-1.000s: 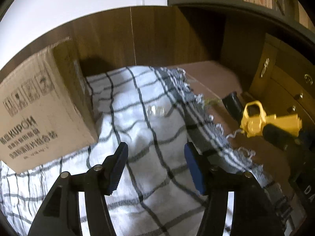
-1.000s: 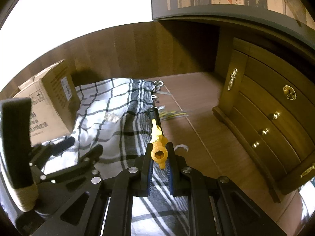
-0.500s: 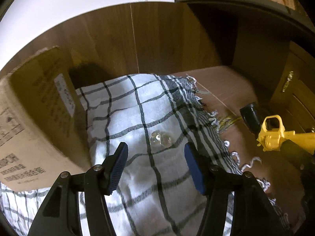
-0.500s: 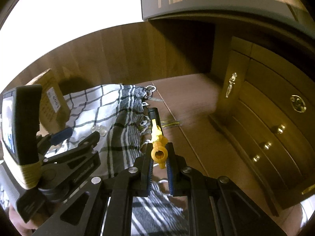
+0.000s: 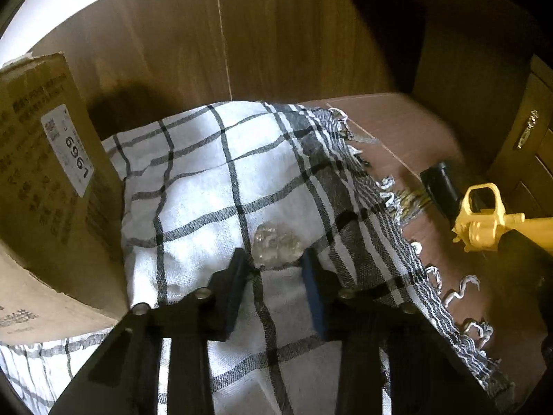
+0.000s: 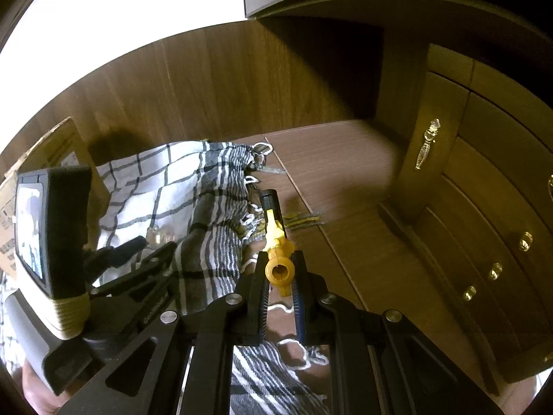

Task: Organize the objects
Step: 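Close the left gripper on the clear crystal figurine and lift it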

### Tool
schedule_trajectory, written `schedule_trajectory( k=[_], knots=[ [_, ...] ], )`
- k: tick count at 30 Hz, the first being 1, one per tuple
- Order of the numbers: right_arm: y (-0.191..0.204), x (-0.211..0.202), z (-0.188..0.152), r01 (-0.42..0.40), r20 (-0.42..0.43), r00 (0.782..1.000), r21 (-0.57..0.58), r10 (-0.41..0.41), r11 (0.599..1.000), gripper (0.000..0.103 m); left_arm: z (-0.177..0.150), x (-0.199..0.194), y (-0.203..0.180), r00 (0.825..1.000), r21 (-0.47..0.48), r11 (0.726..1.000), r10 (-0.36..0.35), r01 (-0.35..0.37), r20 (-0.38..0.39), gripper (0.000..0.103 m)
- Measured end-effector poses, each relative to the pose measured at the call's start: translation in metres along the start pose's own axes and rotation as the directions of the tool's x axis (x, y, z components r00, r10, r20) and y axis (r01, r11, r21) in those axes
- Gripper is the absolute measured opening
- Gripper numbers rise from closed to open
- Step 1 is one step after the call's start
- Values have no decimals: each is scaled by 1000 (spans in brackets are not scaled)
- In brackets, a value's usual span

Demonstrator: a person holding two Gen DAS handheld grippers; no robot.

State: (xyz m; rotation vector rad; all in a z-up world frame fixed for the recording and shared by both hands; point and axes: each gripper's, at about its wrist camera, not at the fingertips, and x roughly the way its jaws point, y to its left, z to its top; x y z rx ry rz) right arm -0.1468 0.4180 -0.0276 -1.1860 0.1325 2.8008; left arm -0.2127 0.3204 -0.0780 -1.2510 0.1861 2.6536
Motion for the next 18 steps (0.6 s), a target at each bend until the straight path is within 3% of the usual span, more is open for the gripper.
schedule_trajectory(
  k=[18],
  knots=[
    [-1, -15, -1, 2, 24, 1000, -1, -2, 1000, 13, 3, -23, 0, 997, -3, 999, 48, -48, 56, 29]
  ],
)
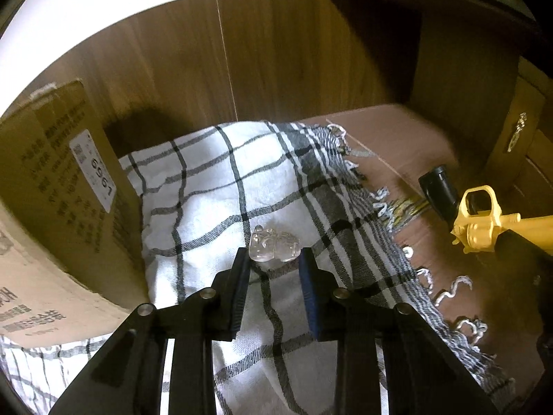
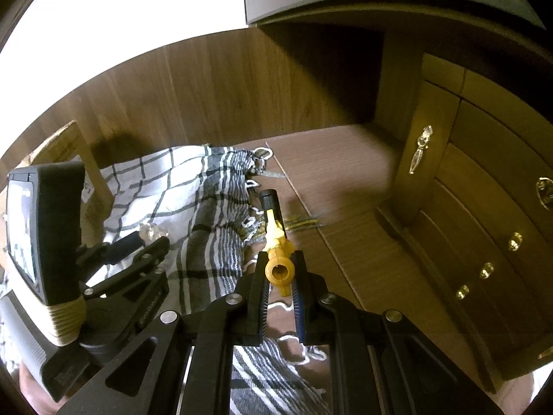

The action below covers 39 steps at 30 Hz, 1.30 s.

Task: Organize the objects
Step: 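Close the left gripper on the clear crystal figurine and lift it, then carry the crystal figurine with the left gripper while the right gripper carries the gun to the box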

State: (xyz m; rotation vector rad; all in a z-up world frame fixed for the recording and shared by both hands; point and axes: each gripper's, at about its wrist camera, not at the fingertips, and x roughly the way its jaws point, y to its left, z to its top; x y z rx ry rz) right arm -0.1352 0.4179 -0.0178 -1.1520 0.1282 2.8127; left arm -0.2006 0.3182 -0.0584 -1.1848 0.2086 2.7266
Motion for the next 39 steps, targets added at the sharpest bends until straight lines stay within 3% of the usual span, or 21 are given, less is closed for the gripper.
schedule_trajectory(
  k=[19, 39],
  knots=[
    [37, -52, 5, -34, 79, 996, -53, 38, 998, 13, -3, -71, 37, 994, -44, 999, 28, -24, 102, 29],
    [139, -102, 24, -131, 153, 975, -175, 158, 976, 13, -11, -153, 131, 972, -153, 982, 143, -115, 184, 29]
  ],
)
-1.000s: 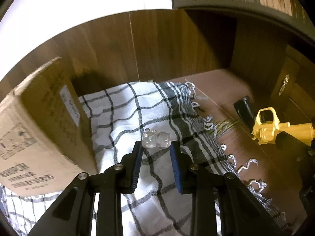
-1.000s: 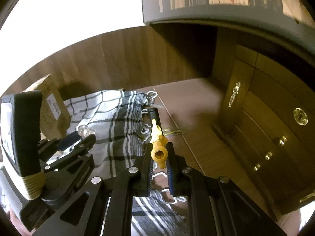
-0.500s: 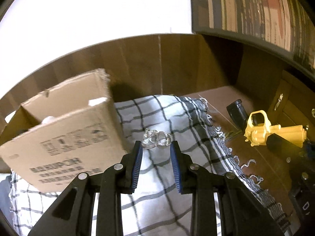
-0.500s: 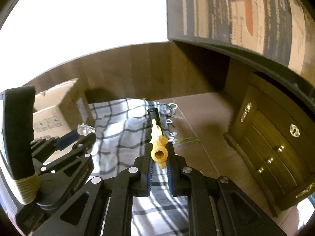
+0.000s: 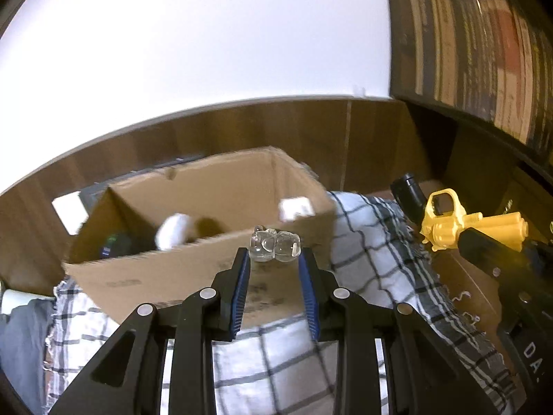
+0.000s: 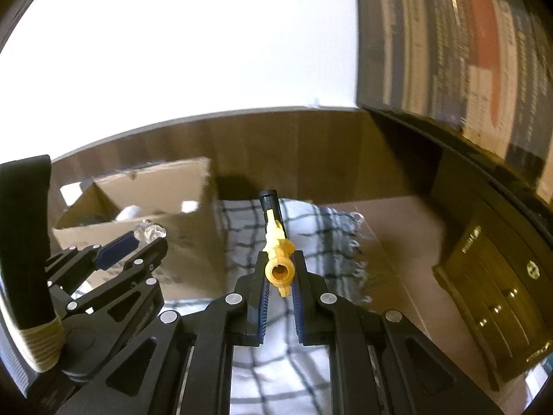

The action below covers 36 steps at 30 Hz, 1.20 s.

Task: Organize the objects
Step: 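Carry the crystal figurine with the left gripper while the right gripper carries the gun to the box, then open both grippers to drop the figurine and gun into the box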

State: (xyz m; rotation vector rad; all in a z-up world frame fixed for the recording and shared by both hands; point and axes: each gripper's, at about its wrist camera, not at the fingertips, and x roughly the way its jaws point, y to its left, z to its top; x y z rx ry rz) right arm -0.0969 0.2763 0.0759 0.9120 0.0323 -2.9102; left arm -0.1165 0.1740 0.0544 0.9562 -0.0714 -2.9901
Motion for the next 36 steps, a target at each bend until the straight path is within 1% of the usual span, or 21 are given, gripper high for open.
schedule_trajectory(
  k=[6, 11, 17, 23, 28, 33, 35, 36],
  knots=[
    [25, -7, 15, -32, 30, 999, -25, 33, 999, 13, 9, -14, 30, 999, -34, 999, 20, -19, 27, 29],
    [43, -17, 32, -54, 68, 996, -45, 57, 998, 13, 25, -26, 49, 997, -50, 998, 38, -35, 70, 29],
    [67, -12, 53, -90, 89, 991, -71, 97, 993, 13, 36, -31, 75, 994, -70, 996, 60, -53, 97, 29],
    [84, 10, 64, -129, 68, 989, -70, 134, 989, 13, 44, -19, 100, 993, -95, 993, 77, -68, 93, 29],
    [92, 34, 70, -151, 34, 988, -67, 153, 986, 13, 47, 0, 110, 995, -100, 993, 71, -64, 70, 29],
    [97, 50, 73, -156, 7, 988, -78, 157, 985, 13, 47, 15, 119, 996, -114, 991, 72, -66, 48, 30],
    [99, 55, 74, -158, 3, 987, -77, 158, 984, 13, 46, 18, 123, 997, -115, 991, 69, -64, 44, 35],
    [101, 58, 75, -156, 0, 988, -78, 157, 985, 14, 46, 19, 125, 997, -116, 991, 68, -63, 45, 45]
  ],
)
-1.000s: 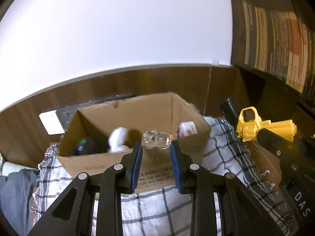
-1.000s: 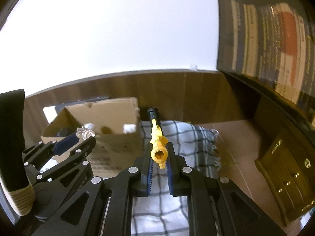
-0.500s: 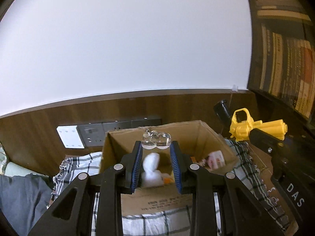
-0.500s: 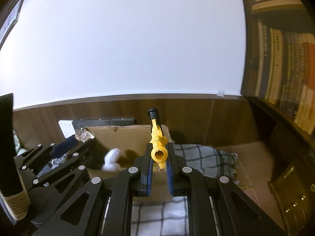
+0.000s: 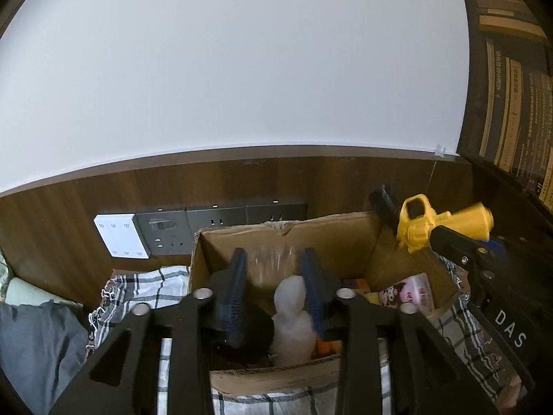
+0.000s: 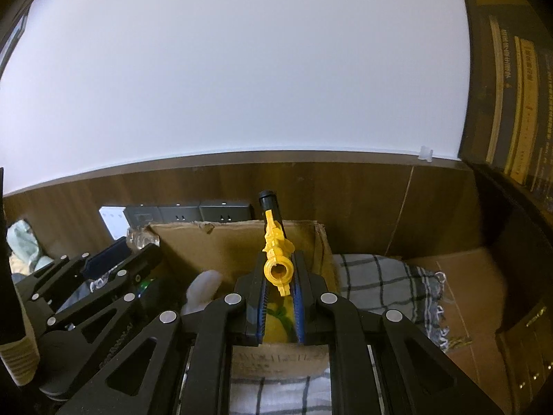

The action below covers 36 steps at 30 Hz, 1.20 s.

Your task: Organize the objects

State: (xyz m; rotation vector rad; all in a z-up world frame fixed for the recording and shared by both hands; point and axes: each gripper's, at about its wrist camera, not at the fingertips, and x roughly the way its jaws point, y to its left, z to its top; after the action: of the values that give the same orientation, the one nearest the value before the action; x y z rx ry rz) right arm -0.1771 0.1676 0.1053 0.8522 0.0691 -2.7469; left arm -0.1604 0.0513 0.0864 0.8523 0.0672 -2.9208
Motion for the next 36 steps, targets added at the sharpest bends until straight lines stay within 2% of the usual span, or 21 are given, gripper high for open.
schedule_trajectory(
  k=[1, 2, 3, 4, 9, 10, 12, 17, 25, 36],
  knots=[
    [1, 2, 0, 1, -4, 1000, -1, -1, 1000, 19, 0, 0, 2, 1000, -3, 1000, 5, -5, 4, 57],
    [2, 4, 1, 1, -9, 1000, 0, -1, 1000, 25, -1, -1, 3, 1000, -6, 1000, 12, -12, 10, 63],
    [2, 5, 1, 6, -8, 1000, 2, -6, 1000, 44, -1, -1, 5, 1000, -8, 1000, 17, -17, 15, 71],
    [2, 4, 1, 21, 2, 1000, 8, -21, 1000, 56, -1, -2, 7, 999, -12, 999, 33, -33, 20, 74],
    [0, 2, 1, 58, 10, 998, 33, -58, 998, 81, -2, -5, 22, 998, -51, 997, 64, -63, 14, 92],
    [0, 1, 0, 67, 8, 998, 39, -67, 997, 85, -3, -6, 26, 998, -64, 996, 64, -63, 12, 92],
    [-2, -1, -2, 83, 3, 997, 45, -83, 996, 87, -4, -10, 30, 998, -73, 995, 69, -68, 8, 94],
    [-7, -7, -11, 112, -18, 994, 57, -111, 992, 94, -10, -23, 33, 991, -69, 988, 137, -137, 4, 102],
    [-16, -25, -30, 114, -46, 993, 82, -110, 990, 96, -20, -51, 36, 980, -73, 978, 198, -197, 11, 103],
    [-14, -52, -52, 104, -40, 994, 76, -101, 992, 96, -39, -86, 29, 971, -46, 971, 237, -235, 31, 103]
  ],
)
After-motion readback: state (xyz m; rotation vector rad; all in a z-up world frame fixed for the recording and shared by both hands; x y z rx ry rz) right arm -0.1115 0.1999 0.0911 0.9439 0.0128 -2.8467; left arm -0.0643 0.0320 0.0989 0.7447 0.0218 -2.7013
